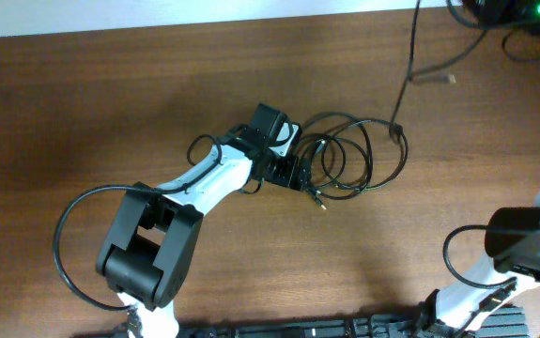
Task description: Untangle cables
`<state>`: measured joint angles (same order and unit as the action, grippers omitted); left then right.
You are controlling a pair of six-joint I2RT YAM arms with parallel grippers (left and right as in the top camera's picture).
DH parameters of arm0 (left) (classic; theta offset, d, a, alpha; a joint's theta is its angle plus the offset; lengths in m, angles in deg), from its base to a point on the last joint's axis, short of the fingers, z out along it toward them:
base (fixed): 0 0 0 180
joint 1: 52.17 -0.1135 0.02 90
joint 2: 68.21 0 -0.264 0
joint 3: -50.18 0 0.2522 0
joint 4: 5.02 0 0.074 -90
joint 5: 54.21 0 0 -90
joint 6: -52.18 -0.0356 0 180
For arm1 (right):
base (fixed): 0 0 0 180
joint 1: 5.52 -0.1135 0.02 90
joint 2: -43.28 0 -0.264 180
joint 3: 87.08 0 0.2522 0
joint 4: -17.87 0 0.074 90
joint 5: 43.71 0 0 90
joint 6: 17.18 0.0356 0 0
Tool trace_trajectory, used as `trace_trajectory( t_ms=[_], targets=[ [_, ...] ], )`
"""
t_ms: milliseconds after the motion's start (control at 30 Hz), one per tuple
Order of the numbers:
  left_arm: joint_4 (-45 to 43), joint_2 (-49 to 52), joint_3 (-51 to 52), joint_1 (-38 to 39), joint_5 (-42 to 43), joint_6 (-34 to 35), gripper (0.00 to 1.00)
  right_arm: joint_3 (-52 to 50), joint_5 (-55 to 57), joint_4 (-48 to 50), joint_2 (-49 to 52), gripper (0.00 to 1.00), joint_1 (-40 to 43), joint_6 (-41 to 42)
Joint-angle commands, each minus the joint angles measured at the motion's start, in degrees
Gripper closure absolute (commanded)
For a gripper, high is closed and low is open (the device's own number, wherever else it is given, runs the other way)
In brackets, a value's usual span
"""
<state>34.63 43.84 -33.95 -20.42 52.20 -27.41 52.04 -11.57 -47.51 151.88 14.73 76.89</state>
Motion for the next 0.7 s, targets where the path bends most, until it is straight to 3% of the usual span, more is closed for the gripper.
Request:
trace_trajectory(
  t_ms=[0, 67, 133, 200, 300, 400, 533, 667],
  targets=[
    [0.3, 0.7, 0.3, 0.0, -0.2, 0.7, 0.01, 1.4, -16.8, 16.3, -3.3, 0.96, 3.1, 18.6],
    [1.0, 0.7, 0.3, 0.0, -0.2, 0.7, 0.01, 1.4, -16.5, 30.6, -3.3, 0.96, 5.1, 32.8],
    [1.2, 0.6, 0.3, 0.0, -0.2, 0.7, 0.01, 1.4, -7.9, 34.4, -3.3, 0.96, 6.9, 34.8],
    [1.2, 0.7, 0.3, 0.0, -0.2, 0.7, 0.01, 1.4, 3.1, 27.8, -2.7, 0.96, 7.7, 34.0],
    [1.2, 0.7, 0.3, 0.0, -0.2, 0.7, 0.01, 1.3, 11.8, 3.5, -0.4, 0.96, 7.0, 45.3],
    [1.1, 0.7, 0.3, 0.0, -0.2, 0.7, 0.01, 1.3, 17.1, -10.2, 1.2, 0.96, 4.8, 38.1],
    [1.1, 0.7, 0.3, 0.0, -0.4, 0.7, 0.01, 1.2, 35.4, -24.2, 2.5, 0.96, -2.6, 24.6],
    [0.4, 0.6, 0.3, 0.0, -0.4, 0.7, 0.01, -5.2, 49.6, -28.3, 4.0, 0.96, -11.2, 19.8]
  ],
)
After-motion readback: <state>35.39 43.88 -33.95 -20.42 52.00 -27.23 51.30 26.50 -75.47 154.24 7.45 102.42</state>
